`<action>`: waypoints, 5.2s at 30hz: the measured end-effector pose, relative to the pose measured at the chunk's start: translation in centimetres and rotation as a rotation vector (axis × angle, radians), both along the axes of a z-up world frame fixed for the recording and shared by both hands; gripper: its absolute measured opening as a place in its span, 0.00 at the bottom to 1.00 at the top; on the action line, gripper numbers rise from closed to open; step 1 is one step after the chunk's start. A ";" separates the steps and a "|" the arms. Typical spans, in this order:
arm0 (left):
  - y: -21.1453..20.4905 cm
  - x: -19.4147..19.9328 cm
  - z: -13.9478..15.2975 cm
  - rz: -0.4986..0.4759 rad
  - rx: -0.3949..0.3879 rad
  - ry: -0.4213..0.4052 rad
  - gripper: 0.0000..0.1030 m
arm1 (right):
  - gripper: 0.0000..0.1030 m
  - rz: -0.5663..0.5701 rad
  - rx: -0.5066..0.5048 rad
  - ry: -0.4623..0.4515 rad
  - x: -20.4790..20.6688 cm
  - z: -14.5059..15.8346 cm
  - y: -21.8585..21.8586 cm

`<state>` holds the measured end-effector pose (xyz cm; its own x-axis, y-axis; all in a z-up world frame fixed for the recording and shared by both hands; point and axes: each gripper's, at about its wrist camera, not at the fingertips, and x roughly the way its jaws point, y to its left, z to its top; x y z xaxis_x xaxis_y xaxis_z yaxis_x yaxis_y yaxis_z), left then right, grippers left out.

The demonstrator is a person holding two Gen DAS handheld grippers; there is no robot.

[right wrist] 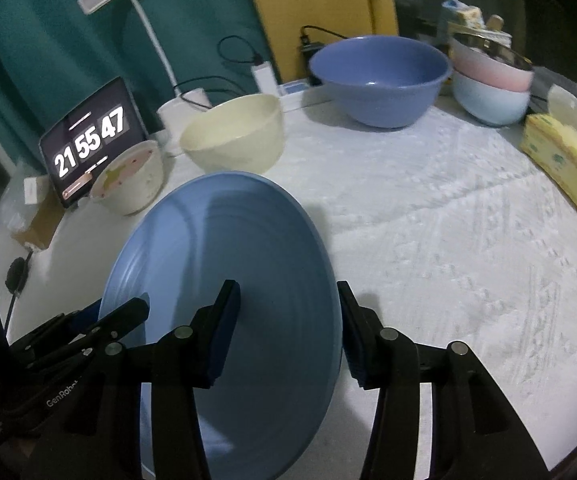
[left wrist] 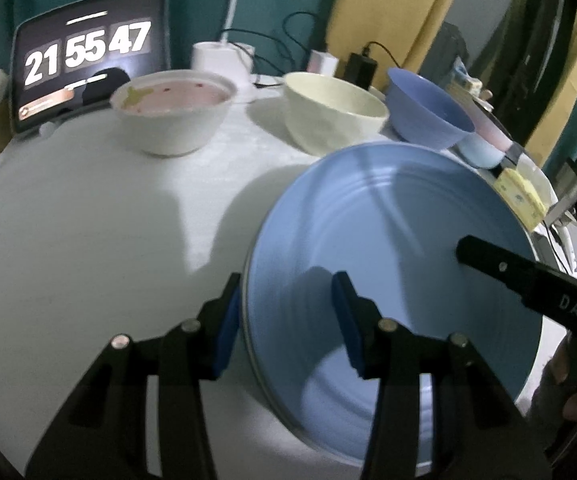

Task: Organize plates and bowls

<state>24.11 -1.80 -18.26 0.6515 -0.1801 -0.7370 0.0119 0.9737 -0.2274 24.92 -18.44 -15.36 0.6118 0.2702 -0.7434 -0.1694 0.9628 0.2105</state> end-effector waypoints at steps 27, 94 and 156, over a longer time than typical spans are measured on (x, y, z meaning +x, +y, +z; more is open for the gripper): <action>9.4 -1.2 -1.1 0.135 -0.022 0.029 0.45 | 0.49 0.139 -0.032 0.024 2.0 -0.6 10.0; -0.9 -1.4 5.1 0.051 0.132 -0.114 0.58 | 0.50 0.009 0.039 -0.040 1.4 1.7 -1.9; -14.1 18.6 8.8 -0.083 0.140 -0.221 0.58 | 0.50 -0.182 -0.034 -0.116 16.3 5.3 -14.4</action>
<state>42.73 -15.88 -9.48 0.7864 -0.1457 -0.6003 0.1273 0.9892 -0.0734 41.22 -32.83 -10.08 0.7305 0.1239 -0.6716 -0.0138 0.9859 0.1669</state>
